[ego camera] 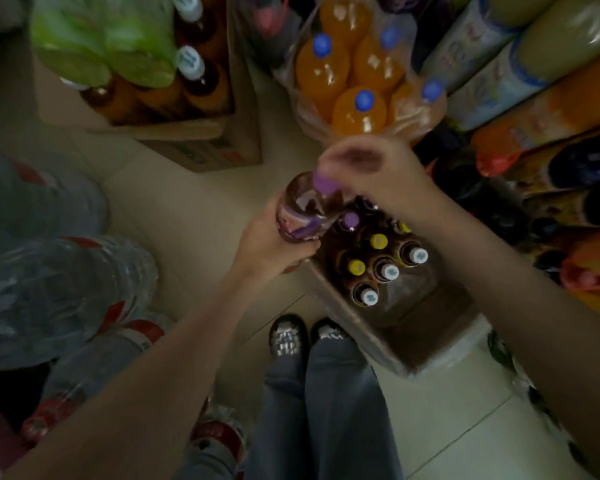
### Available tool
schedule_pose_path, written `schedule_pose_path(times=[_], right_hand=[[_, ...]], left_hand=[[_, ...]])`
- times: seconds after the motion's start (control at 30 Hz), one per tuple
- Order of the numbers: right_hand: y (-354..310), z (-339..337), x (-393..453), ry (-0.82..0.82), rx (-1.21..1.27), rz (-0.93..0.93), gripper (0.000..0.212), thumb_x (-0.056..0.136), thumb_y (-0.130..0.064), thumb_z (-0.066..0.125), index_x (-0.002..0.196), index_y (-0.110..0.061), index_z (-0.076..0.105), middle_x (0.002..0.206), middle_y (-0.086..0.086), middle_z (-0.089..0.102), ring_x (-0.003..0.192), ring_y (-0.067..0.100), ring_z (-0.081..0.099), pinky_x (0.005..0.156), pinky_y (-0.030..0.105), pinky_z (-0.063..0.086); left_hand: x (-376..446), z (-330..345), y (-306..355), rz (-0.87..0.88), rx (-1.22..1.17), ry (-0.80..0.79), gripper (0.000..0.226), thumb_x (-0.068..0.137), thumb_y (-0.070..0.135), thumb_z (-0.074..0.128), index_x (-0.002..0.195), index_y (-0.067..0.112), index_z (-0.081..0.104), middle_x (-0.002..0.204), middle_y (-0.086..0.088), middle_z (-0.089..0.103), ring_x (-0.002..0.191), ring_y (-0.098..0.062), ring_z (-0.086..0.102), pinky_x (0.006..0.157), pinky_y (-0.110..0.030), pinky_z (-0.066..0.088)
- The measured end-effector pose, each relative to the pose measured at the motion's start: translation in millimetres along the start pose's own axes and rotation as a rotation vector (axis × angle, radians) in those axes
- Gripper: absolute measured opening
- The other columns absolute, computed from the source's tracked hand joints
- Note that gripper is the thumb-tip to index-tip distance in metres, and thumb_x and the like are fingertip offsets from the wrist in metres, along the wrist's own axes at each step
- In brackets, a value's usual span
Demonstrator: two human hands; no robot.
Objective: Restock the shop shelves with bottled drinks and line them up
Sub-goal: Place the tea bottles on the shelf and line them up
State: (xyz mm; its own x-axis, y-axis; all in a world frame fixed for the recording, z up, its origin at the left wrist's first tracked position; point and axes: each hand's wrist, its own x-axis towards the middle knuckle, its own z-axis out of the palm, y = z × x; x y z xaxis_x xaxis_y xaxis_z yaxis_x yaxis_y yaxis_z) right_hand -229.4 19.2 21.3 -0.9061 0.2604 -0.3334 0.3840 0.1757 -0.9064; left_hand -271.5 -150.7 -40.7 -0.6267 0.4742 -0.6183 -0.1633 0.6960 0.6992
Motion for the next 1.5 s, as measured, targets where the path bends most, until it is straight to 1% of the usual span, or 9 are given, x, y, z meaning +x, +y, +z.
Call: schedule_pose_path(times=[0.1, 0.23, 0.47, 0.67, 0.9, 1.17, 1.3, 1.4, 1.5], right_hand=[[69.2, -5.7, 16.6, 0.128, -0.179, 0.134, 0.017, 0.09, -0.022, 0.059, 0.104, -0.012, 0.062, 0.096, 0.008, 0.066, 0.086, 0.012, 0.062, 0.078, 0.024, 0.049], [171.2, 20.3, 20.7, -0.125, -0.822, 0.312, 0.058, 0.087, -0.028, 0.06, 0.138, -0.011, 0.038, 0.138, 0.018, 0.038, 0.125, 0.038, 0.039, 0.101, 0.044, 0.039], [189.5, 67.3, 27.3, -0.124, -0.995, 0.255, 0.049, 0.083, 0.001, 0.054, 0.131, -0.003, 0.042, 0.138, 0.022, 0.033, 0.11, 0.044, 0.051, 0.088, 0.045, 0.045], [58.0, -23.2, -11.8, -0.047, -0.882, 0.078, 0.042, 0.078, -0.024, 0.067, 0.109, -0.001, 0.052, 0.116, 0.019, 0.054, 0.108, 0.035, 0.053, 0.086, 0.038, 0.044], [-200.7, -166.6, -141.5, 0.261, -0.939, -0.018, 0.033, 0.073, -0.028, 0.067, 0.097, -0.007, 0.057, 0.101, 0.011, 0.056, 0.098, 0.031, 0.053, 0.081, 0.038, 0.042], [-445.8, -317.3, -379.0, 0.983, -0.776, -0.241, 0.036, 0.069, -0.025, 0.069, 0.095, 0.0, 0.063, 0.086, 0.013, 0.061, 0.082, 0.024, 0.056, 0.074, 0.023, 0.035], [-498.7, -368.3, -475.3, 1.268, -0.394, -0.38, 0.044, 0.065, -0.047, 0.063, 0.095, -0.015, 0.06, 0.094, 0.012, 0.062, 0.084, 0.021, 0.058, 0.08, 0.035, 0.047], [-493.4, -395.8, -542.3, 1.424, -0.249, -0.449, 0.025, 0.066, -0.046, 0.065, 0.08, -0.029, 0.051, 0.098, 0.016, 0.061, 0.087, 0.024, 0.058, 0.087, 0.046, 0.047], [-461.8, -418.7, -607.7, 1.494, -0.196, -0.471, 0.018, 0.073, -0.037, 0.067, 0.078, -0.028, 0.052, 0.095, 0.019, 0.06, 0.085, 0.023, 0.057, 0.086, 0.047, 0.047]], left_hand=[[7.9, -14.1, -7.6, -0.156, -0.115, 0.011, 0.038, 0.066, 0.015, 0.081, 0.088, 0.028, 0.053, 0.082, 0.017, 0.058, 0.075, 0.004, 0.055, 0.068, -0.011, 0.042], [5.8, -16.7, -38.3, -0.318, -0.289, 0.048, 0.032, 0.068, 0.015, 0.078, 0.084, 0.031, 0.056, 0.091, 0.006, 0.065, 0.083, -0.007, 0.061, 0.078, -0.024, 0.048], [2.3, -10.5, -64.0, -0.333, -0.12, 0.026, 0.031, 0.067, 0.019, 0.08, 0.085, 0.031, 0.057, 0.079, 0.015, 0.059, 0.075, -0.001, 0.055, 0.061, -0.015, 0.038], [-25.1, -9.9, 19.1, -0.221, -0.049, -0.026, 0.042, 0.066, 0.019, 0.081, 0.097, 0.027, 0.055, 0.093, 0.007, 0.06, 0.09, -0.012, 0.058, 0.08, -0.023, 0.041], [-116.3, -62.5, 278.3, 0.195, -0.018, -0.054, 0.055, 0.065, 0.015, 0.083, 0.115, 0.017, 0.061, 0.11, 0.0, 0.064, 0.105, -0.017, 0.058, 0.096, -0.029, 0.043], [-283.6, -63.2, 557.3, 0.691, 0.103, -0.215, 0.041, 0.065, 0.022, 0.082, 0.101, 0.013, 0.064, 0.095, -0.002, 0.063, 0.091, -0.014, 0.058, 0.069, -0.012, 0.045], [-373.3, -12.6, 638.2, 0.906, 0.114, -0.313, 0.03, 0.069, 0.02, 0.08, 0.09, 0.025, 0.06, 0.101, -0.003, 0.066, 0.093, -0.016, 0.061, 0.081, -0.025, 0.048], [-430.4, 37.5, 674.7, 1.043, 0.182, -0.351, 0.08, 0.045, 0.05, 0.084, 0.113, 0.013, 0.061, 0.107, 0.001, 0.066, 0.101, -0.015, 0.061, 0.099, -0.032, 0.044], [-485.2, 95.7, 693.5, 1.099, 0.253, -0.385, 0.074, 0.047, 0.053, 0.082, 0.102, 0.01, 0.059, 0.095, 0.003, 0.064, 0.085, -0.008, 0.058, 0.081, -0.011, 0.043]])
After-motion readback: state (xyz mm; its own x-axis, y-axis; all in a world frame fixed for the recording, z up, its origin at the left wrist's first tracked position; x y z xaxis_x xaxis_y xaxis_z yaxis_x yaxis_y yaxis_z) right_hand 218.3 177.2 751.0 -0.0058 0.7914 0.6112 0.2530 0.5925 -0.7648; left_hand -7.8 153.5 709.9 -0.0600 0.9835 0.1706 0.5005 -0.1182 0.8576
